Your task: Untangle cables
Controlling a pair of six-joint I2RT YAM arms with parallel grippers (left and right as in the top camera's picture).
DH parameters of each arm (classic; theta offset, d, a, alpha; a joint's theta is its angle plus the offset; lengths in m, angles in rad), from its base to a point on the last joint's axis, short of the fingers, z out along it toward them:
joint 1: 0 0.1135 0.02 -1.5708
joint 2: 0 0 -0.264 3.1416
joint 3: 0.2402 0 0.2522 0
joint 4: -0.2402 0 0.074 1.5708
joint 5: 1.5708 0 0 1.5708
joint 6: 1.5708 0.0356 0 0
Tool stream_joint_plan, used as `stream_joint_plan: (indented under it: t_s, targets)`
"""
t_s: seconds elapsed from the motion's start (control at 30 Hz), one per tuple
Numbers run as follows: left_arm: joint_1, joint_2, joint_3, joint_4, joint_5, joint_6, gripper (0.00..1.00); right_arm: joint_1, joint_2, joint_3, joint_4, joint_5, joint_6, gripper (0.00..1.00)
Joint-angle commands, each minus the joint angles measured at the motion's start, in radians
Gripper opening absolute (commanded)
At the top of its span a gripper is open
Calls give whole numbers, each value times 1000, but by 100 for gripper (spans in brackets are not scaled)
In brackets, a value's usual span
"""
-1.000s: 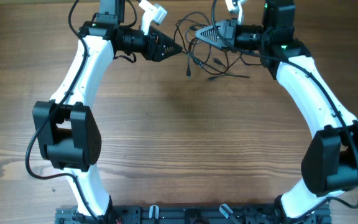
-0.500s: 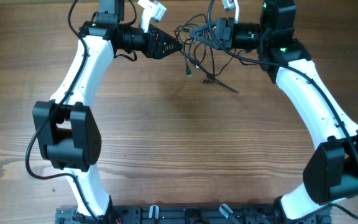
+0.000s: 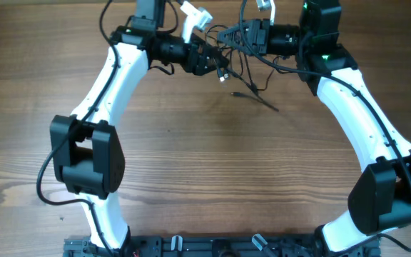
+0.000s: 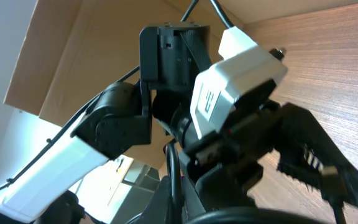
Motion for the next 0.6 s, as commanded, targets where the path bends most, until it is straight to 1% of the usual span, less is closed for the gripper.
stream_joint_plan:
  t_s: [0.0,0.1,0.2,0.27,0.33,0.4,0.43,0.47,0.53,0.57]
  targets:
    - [-4,9,-8,0,69,-2,67,0,-37,24,13,-28,0,5]
    - [2,9,-8,0,79,-2,66,0,-37,24,13,-28,-1,5]
    - [11,9,-8,0,73,-2,61,0,-37,24,13,-28,-2,5]
    - [15,9,-8,-1,45,-2,54,0,-37,24,14,-28,-1,5]
    - [15,9,-8,-3,-16,-2,42,-3,-37,24,17,-28,0,5]
    - [15,9,-8,-12,-81,-3,33,-5,-37,24,22,-27,0,5]
    - [16,9,-8,-16,-105,-3,30,-5,-37,24,29,-27,-1,5]
    - [18,9,-8,-20,-137,-3,25,-6,-37,24,34,-27,0,4]
    - [20,9,-8,-22,-195,-27,21,-12,-37,24,40,-27,3,5]
    - [21,9,-8,-22,-217,-33,17,-17,-37,24,41,-27,4,5]
